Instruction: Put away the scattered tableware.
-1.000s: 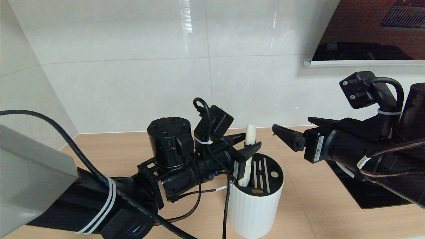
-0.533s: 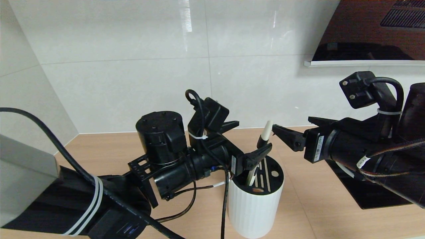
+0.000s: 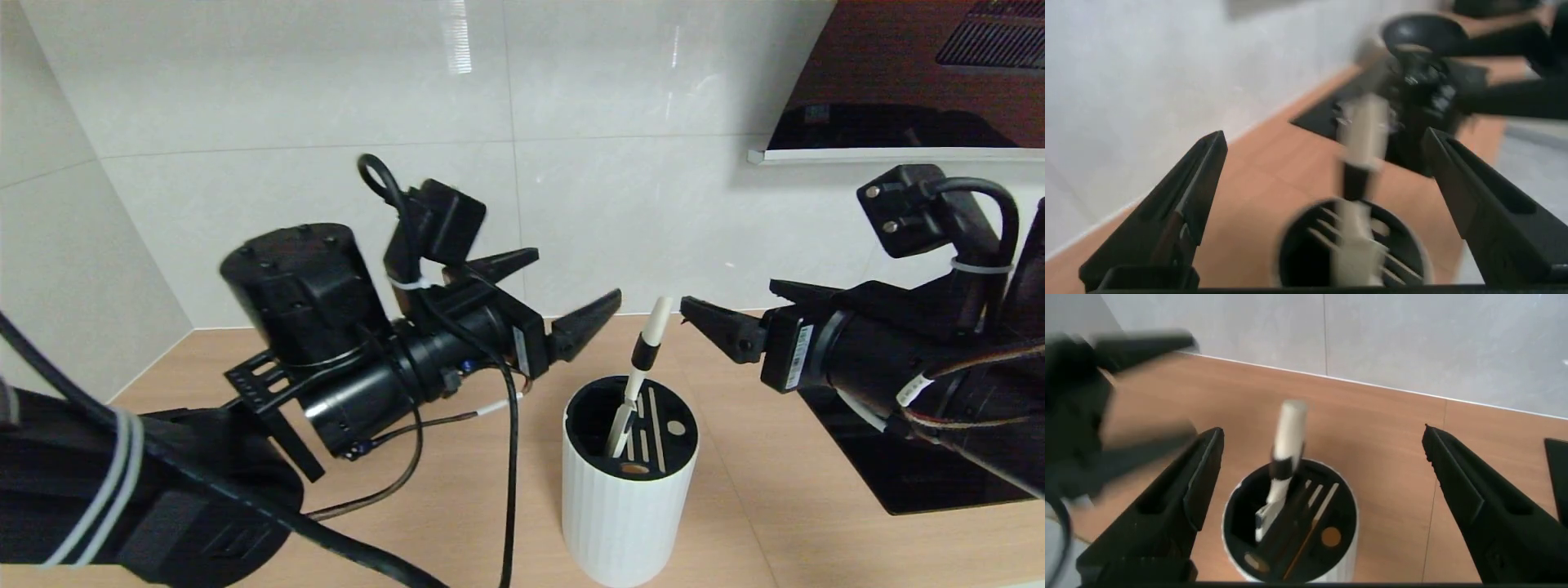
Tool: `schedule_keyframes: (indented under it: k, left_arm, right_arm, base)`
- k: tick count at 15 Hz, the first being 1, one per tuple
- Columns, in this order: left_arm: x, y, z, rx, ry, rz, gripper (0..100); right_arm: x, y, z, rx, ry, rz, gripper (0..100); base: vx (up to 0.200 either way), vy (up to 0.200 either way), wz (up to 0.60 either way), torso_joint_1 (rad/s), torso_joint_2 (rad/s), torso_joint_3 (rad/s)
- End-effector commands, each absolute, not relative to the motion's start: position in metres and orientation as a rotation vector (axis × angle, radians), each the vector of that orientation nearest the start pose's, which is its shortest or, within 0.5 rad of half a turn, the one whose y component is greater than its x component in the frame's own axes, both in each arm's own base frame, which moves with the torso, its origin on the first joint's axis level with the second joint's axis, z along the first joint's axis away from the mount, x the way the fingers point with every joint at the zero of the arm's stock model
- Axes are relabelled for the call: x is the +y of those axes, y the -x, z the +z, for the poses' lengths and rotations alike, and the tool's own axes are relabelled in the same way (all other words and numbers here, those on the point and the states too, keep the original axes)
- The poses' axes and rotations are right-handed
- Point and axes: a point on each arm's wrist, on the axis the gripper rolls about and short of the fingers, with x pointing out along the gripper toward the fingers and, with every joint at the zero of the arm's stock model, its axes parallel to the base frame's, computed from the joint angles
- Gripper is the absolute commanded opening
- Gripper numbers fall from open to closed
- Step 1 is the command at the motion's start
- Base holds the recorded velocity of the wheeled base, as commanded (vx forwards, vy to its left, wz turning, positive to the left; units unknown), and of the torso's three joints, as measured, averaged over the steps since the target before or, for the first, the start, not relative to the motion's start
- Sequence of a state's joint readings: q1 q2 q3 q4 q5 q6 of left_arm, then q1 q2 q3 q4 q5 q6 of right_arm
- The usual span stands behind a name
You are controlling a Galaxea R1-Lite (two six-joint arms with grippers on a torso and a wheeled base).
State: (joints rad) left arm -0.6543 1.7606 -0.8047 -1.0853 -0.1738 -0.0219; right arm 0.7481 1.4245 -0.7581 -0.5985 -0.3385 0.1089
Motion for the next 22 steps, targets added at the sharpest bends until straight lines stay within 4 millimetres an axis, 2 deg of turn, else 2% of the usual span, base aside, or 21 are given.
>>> schedule_keyframes:
  k: [1, 2, 4, 5, 6, 8, 10, 11, 14, 16, 17, 18, 20, 21, 22]
  left_arm:
    - [-0.139, -0.226, 0.253, -0.246, 0.142, -0.672, 100]
    - [-0.115, -0.22, 0.255, -0.261, 0.135, -0.597, 100]
    - [-0.064, -0.196, 0.248, -0.268, 0.117, -0.427, 100]
    - [-0.041, -0.178, 0.243, -0.278, 0.105, -0.344, 100]
    - [-0.027, -0.157, 0.239, -0.297, 0.104, -0.288, 100]
    - [-0.017, -0.1, 0.229, -0.349, 0.149, -0.308, 100]
    - [-0.012, -0.058, 0.211, -0.281, 0.185, -0.357, 100]
    - [-0.01, -0.038, 0.202, -0.223, 0.203, -0.364, 100]
    - [-0.003, 0.02, 0.185, -0.163, 0.215, -0.409, 100]
    - [0.001, 0.049, 0.17, -0.183, 0.212, -0.422, 100]
    - [0.001, 0.05, 0.168, -0.182, 0.212, -0.409, 100]
    - [0.003, 0.049, 0.17, -0.2, 0.232, -0.337, 100]
    - [0.004, 0.048, 0.169, -0.214, 0.246, -0.301, 100]
    - [0.004, 0.046, 0.166, -0.213, 0.222, -0.271, 100]
    - [0.004, 0.045, 0.165, -0.212, 0.217, -0.23, 100]
  right_arm:
    - [0.131, -0.174, 0.256, 0.02, -0.102, 0.34, 100]
    - [0.118, -0.166, 0.257, 0.013, -0.106, 0.321, 100]
    - [0.086, -0.151, 0.232, 0.058, -0.086, 0.22, 100]
    - [0.068, -0.132, 0.215, 0.075, -0.079, 0.189, 100]
    - [0.054, -0.109, 0.202, 0.064, -0.08, 0.173, 100]
    - [0.025, -0.066, 0.179, 0.034, -0.082, 0.118, 100]
    - [0.006, -0.046, 0.147, 0.127, -0.067, -0.065, 100]
    - [0.0, -0.033, 0.134, 0.12, -0.062, -0.117, 100]
    - [-0.007, -0.009, 0.127, 0.018, -0.088, -0.253, 100]
    - [-0.008, 0.002, 0.124, -0.041, -0.068, -0.289, 100]
    - [-0.008, 0.003, 0.124, -0.051, -0.059, -0.298, 100]
    - [-0.008, 0.007, 0.123, -0.07, 0.005, -0.344, 100]
    - [-0.007, 0.019, 0.119, -0.11, 0.137, -0.401, 100]
    - [-0.007, 0.024, 0.111, -0.116, 0.19, -0.425, 100]
    - [-0.008, 0.023, 0.11, -0.118, 0.184, -0.44, 100]
  base:
    - [0.0, 0.0, 0.0, 0.0, 0.0, 0.0]
    - [0.0, 0.0, 0.0, 0.0, 0.0, 0.0]
    - [0.0, 0.0, 0.0, 0.0, 0.0, 0.0]
    - [0.0, 0.0, 0.0, 0.0, 0.0, 0.0]
    - [0.0, 0.0, 0.0, 0.0, 0.0, 0.0]
    - [0.0, 0.0, 0.0, 0.0, 0.0, 0.0]
    - [0.0, 0.0, 0.0, 0.0, 0.0, 0.0]
    - [0.0, 0.0, 0.0, 0.0, 0.0, 0.0]
    - [0.0, 0.0, 0.0, 0.0, 0.0, 0.0]
    - [0.0, 0.0, 0.0, 0.0, 0.0, 0.0]
    - [0.0, 0.0, 0.0, 0.0, 0.0, 0.0]
    - [0.0, 0.0, 0.0, 0.0, 0.0, 0.0]
    - [0.0, 0.0, 0.0, 0.0, 0.0, 0.0]
    - [0.0, 0.0, 0.0, 0.0, 0.0, 0.0]
    - [0.0, 0.0, 0.0, 0.0, 0.0, 0.0]
